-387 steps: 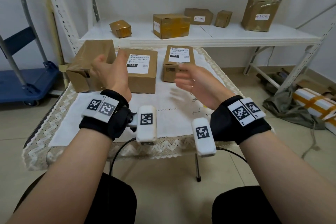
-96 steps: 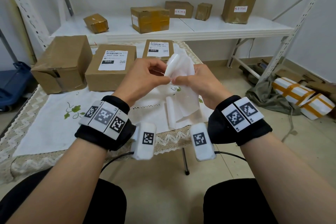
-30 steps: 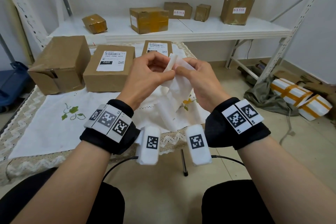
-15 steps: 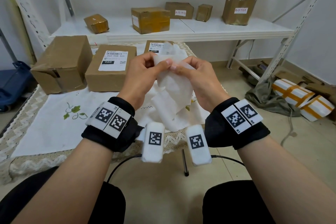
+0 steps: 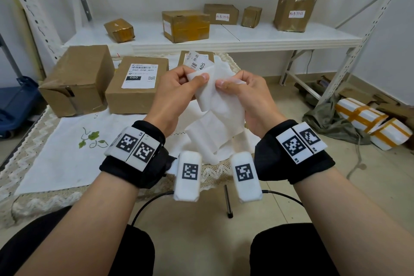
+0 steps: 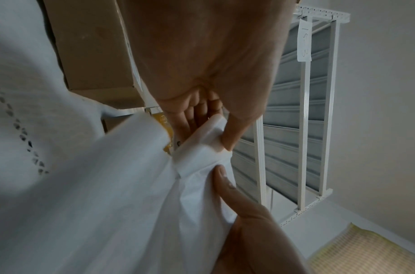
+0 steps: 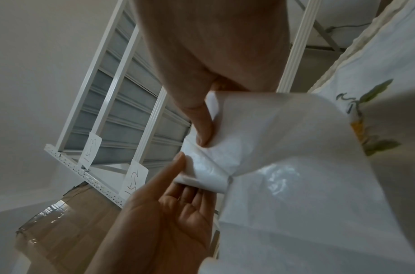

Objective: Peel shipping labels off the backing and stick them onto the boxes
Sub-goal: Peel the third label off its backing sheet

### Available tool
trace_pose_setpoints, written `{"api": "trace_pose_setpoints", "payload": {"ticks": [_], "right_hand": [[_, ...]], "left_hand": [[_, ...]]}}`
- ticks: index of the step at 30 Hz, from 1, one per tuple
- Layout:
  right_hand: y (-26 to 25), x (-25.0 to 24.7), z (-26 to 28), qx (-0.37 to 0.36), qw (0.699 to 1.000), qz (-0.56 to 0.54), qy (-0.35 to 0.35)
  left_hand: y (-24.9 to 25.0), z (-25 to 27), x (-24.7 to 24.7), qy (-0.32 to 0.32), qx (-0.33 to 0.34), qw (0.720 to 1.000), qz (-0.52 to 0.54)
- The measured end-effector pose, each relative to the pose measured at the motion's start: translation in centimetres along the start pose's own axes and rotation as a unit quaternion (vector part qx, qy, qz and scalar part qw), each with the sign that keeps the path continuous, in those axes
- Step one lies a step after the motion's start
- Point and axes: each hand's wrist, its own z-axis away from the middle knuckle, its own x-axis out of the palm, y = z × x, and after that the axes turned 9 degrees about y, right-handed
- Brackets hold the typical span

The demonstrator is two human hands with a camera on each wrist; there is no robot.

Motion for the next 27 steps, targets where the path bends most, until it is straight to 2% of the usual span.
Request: {"api": "trace_pose_setpoints", "payload": {"ticks": [4,7,12,17,27], "right_hand": [[0.2,-0.2,-0.1,0.011,1.0,-0.001,0.025],[0.1,-0.2,-0.1,0.019,0.999,-0.039,0.026],[-0.1,-0.1,0.1,0.024,0.996,-0.08,-0.011],[0.0,0.1,0.2,0.032,0.997,-0.009,-0.071],[-0.1,-0.4,-0.3,0.039,0.996,0.014,-0.073]], "left_hand": [[0.2,0.2,0.2,-0.039,-0.018,0.999,0.004],[-0.1,0.6,0.2,-0.061,-0.007,0.998,-0.034],[-0.2,0.4,-0.1,-0.038,-0.015,0.999,-0.035],[0.3,0.2,-0.7,-0.011,-0.007,1.0,-0.026],[0.5,-0.6,-1.5,0.013,0.016,0.998,-0.061]]}}
